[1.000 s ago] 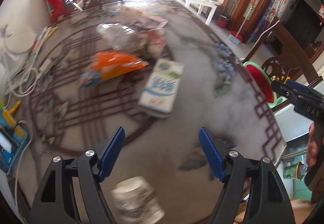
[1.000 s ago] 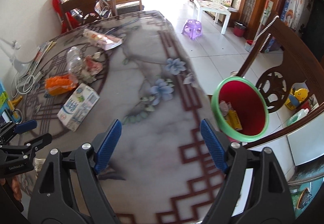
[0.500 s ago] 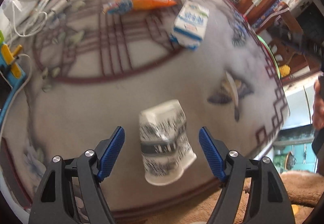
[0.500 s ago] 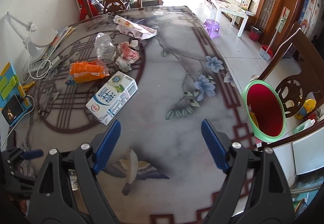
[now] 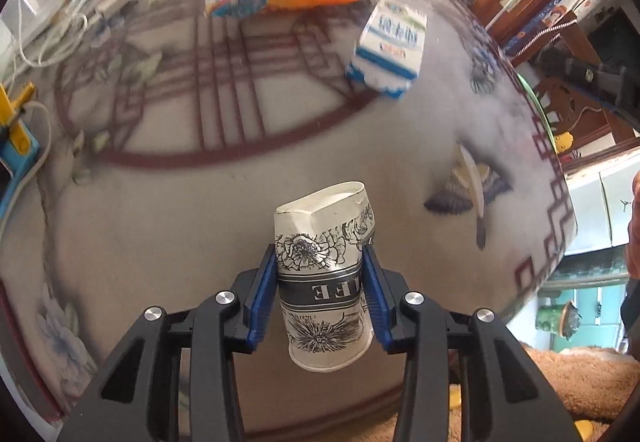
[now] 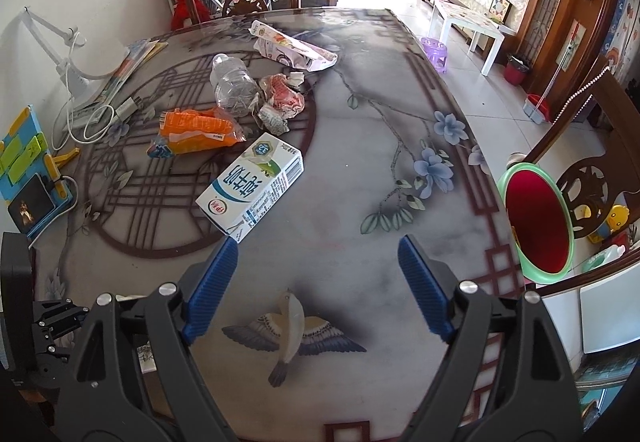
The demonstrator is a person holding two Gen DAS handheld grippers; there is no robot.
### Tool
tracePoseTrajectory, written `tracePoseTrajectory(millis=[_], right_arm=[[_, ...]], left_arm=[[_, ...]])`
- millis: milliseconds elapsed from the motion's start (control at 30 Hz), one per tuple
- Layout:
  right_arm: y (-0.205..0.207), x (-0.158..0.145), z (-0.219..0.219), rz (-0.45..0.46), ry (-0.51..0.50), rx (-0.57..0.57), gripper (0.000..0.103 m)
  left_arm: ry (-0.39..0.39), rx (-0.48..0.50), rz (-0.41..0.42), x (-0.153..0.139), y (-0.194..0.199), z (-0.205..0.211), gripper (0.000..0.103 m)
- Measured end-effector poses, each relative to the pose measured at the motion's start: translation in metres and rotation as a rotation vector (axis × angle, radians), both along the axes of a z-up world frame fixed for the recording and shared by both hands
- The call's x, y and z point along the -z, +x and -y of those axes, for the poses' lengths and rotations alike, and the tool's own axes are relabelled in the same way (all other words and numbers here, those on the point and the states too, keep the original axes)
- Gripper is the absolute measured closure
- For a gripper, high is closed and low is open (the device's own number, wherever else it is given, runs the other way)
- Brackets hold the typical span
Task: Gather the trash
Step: 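Grasp the white milk carton with the right tool while the left tool holds the cup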
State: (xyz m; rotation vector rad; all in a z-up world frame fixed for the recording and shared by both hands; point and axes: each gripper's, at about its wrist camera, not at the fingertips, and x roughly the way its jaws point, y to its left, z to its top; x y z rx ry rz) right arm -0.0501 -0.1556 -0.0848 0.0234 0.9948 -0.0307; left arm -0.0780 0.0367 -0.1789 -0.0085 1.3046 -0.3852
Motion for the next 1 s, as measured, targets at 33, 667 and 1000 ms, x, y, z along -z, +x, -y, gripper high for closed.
tracePoseTrajectory(millis=[33, 667, 1000], right_arm=[[0.001, 0.0, 0.0, -0.002, 0.002, 0.0, 0.022], [0.086, 0.035, -0.027, -0.144, 0.144, 0.038, 0.019], [0.126, 0.07, -0.05, -0.225, 0.136, 0.075, 0.019]], left_arm=[[-0.002, -0.013, 0.023, -0.004, 0.004, -0.002, 0.065], [-0.041, -0.146, 0.086, -0.011, 0.061, -0.02, 0.065], [-0.024, -0.184, 0.093, -0.006, 0.09, -0.031, 0.065]])
